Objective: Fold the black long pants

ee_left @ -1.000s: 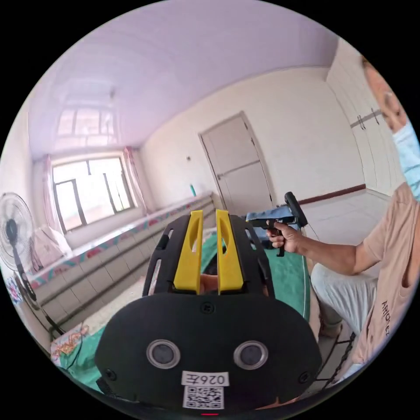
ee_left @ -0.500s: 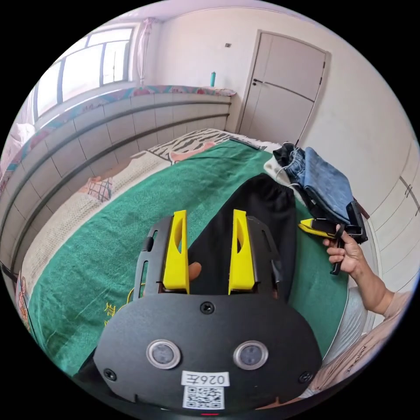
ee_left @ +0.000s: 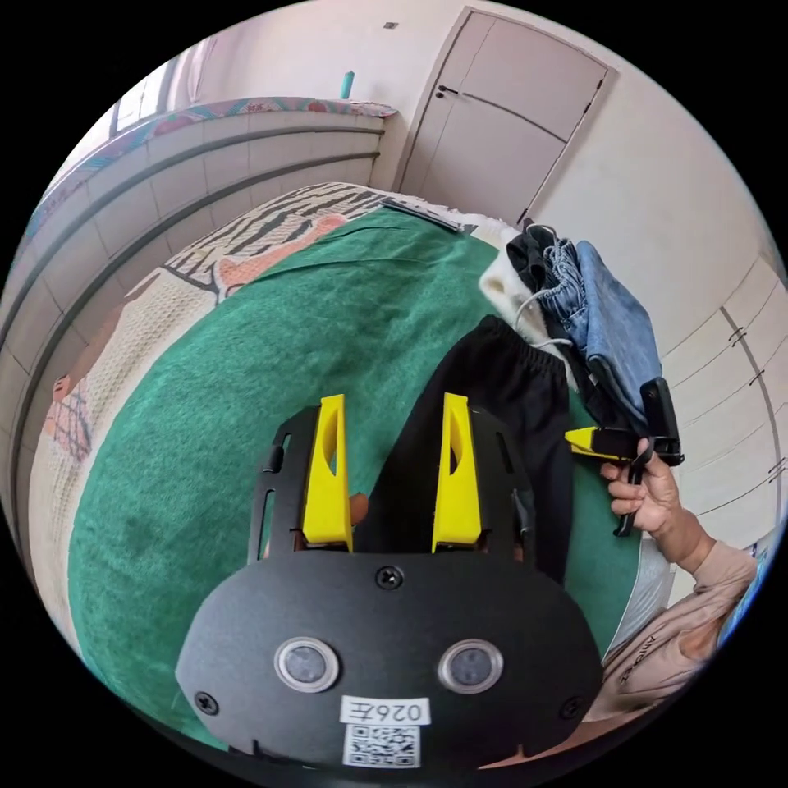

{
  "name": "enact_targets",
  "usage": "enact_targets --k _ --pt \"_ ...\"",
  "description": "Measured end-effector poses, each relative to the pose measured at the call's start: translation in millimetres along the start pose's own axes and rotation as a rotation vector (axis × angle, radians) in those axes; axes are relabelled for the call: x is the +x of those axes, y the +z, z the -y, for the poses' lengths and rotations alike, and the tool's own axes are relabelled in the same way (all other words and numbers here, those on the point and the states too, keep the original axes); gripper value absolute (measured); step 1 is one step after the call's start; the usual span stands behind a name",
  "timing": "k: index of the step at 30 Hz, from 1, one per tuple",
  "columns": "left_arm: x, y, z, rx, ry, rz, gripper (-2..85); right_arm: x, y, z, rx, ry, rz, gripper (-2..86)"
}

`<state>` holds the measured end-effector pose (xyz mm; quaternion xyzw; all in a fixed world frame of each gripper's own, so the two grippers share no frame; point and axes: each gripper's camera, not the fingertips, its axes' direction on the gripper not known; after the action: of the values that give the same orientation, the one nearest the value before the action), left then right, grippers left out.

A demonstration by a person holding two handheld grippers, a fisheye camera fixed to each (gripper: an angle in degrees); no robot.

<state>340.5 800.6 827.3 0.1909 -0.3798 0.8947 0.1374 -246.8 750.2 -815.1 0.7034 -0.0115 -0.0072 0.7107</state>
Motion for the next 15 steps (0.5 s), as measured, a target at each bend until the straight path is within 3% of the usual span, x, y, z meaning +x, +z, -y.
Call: enact_targets --k 4,8,15 --pt "-7 36 28 -0.088 0.034 -0.006 16.3 -14 -30 -35 0.101 0.005 -0.041 6.7" --pt "-10 50 44 -0.097 0.054 0.019 16.0 -32 -9 -64 0.058 -0.065 -0.048 8.1" --pt "-6 66 57 -0.181 0.158 -0.014 3.9 -12 12 -144 0.111 -0.087 -0.002 5.6"
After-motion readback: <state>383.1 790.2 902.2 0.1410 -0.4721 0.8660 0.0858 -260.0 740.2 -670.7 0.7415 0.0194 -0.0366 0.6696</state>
